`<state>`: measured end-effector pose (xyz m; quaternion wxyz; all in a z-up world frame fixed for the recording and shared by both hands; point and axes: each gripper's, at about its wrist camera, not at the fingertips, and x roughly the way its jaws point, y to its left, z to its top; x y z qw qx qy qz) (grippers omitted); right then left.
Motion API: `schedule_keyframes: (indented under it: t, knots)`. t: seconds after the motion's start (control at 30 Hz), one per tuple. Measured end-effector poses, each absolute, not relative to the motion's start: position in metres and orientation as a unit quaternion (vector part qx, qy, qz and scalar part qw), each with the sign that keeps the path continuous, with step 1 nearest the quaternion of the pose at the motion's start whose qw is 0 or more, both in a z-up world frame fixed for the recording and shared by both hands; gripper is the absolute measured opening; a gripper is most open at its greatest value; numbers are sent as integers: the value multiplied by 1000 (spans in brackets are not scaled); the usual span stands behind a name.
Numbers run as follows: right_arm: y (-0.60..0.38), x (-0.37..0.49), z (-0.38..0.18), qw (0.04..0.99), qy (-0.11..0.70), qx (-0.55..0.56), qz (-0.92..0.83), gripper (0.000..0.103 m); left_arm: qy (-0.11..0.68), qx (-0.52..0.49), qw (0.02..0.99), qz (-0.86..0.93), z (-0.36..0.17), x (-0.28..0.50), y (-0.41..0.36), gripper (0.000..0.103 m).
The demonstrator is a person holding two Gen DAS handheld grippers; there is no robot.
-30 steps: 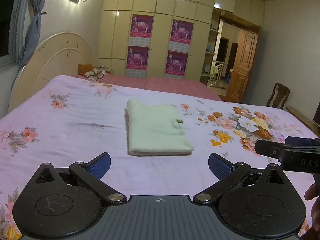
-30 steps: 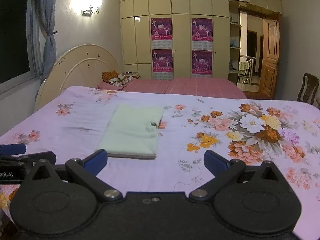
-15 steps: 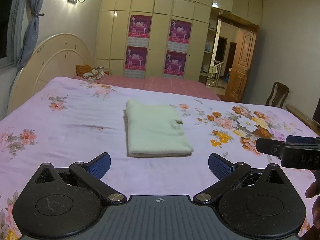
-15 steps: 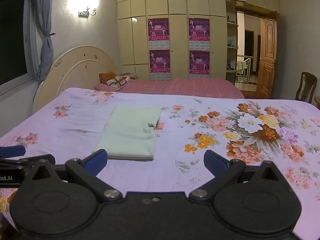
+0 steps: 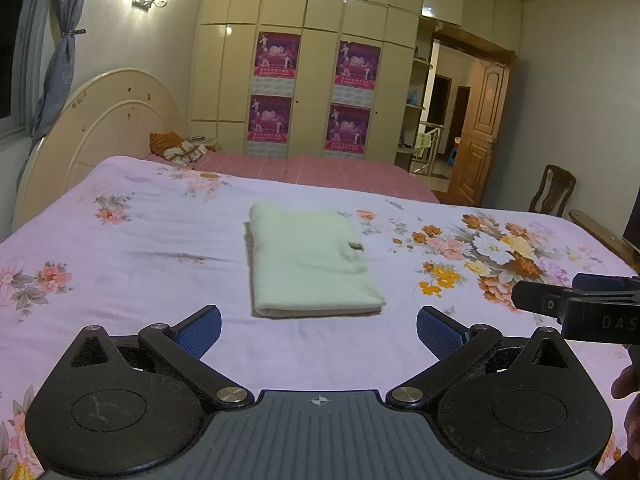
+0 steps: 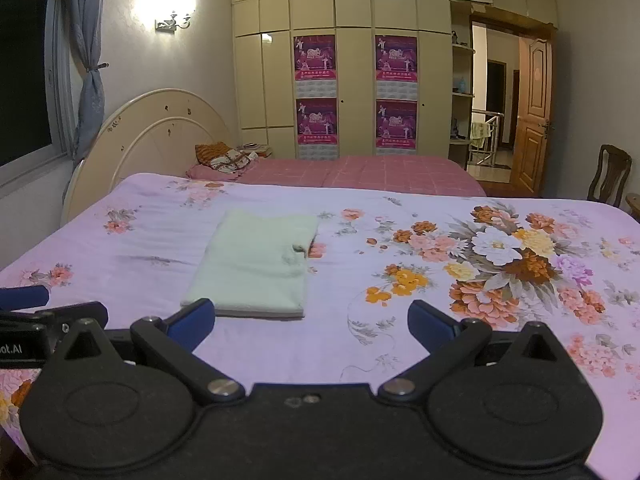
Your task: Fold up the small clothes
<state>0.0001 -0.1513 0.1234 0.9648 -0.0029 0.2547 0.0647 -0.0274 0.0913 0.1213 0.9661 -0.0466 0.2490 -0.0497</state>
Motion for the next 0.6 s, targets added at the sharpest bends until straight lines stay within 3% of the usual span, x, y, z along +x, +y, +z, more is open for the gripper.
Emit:
schedule_keyframes:
  t: [0.6]
  knots:
    - [-151,1,123,965,255,-4,65,102,247,-44,967,-50,121,-28,92,103]
